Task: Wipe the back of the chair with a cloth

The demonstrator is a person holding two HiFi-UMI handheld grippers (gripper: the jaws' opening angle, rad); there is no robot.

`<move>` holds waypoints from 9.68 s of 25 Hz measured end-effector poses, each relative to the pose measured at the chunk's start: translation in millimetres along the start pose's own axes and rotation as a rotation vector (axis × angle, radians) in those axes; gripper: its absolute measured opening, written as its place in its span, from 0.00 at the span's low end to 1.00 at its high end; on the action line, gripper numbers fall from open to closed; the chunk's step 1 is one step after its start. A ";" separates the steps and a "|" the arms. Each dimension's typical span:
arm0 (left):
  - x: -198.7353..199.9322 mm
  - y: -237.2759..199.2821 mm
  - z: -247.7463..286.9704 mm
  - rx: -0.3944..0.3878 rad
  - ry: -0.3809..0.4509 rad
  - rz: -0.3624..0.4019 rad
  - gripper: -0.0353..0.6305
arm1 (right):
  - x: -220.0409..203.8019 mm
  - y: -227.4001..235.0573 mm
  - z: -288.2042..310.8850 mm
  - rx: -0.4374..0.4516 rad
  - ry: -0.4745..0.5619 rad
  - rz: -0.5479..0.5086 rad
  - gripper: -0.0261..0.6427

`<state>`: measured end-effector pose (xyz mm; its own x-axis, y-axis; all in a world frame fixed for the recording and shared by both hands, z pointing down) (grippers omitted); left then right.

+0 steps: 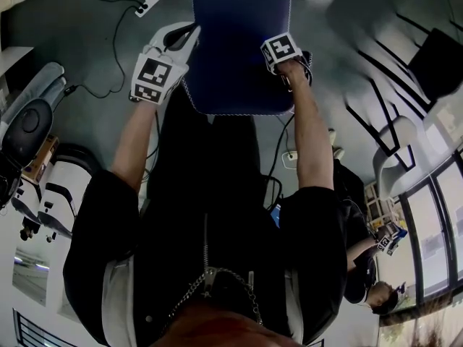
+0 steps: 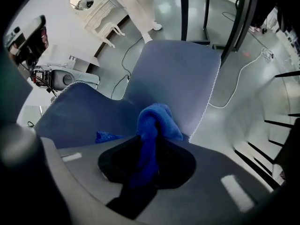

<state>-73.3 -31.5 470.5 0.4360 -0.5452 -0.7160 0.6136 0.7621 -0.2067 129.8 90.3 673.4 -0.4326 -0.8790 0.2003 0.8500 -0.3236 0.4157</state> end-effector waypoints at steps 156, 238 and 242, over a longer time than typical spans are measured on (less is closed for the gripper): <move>-117.5 -53.9 -23.3 -0.007 -0.157 -0.100 0.07 | 137.6 -156.8 123.6 0.030 0.033 -0.157 0.19; -145.6 -4.8 2.9 0.117 -0.201 -0.130 0.07 | 127.6 -78.9 174.8 0.088 -0.061 -0.136 0.19; -141.3 1.1 7.2 0.100 -0.204 -0.120 0.07 | 115.9 -57.1 171.1 0.034 -0.119 -0.161 0.19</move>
<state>-129.4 43.9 576.3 0.4737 -0.6968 -0.5386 0.7265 0.6548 -0.2081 -20.3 66.8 824.6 -0.5967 -0.7683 0.2316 0.7571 -0.4432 0.4800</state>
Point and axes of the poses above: the fingertips, and each gripper's own axes: z forward along the fingers, y to its right, x out of its top, the point moved 3 cm from there along -z, backward along the fingers, and after that the axes turned 1 degree about -y, right-handed, at the moved point
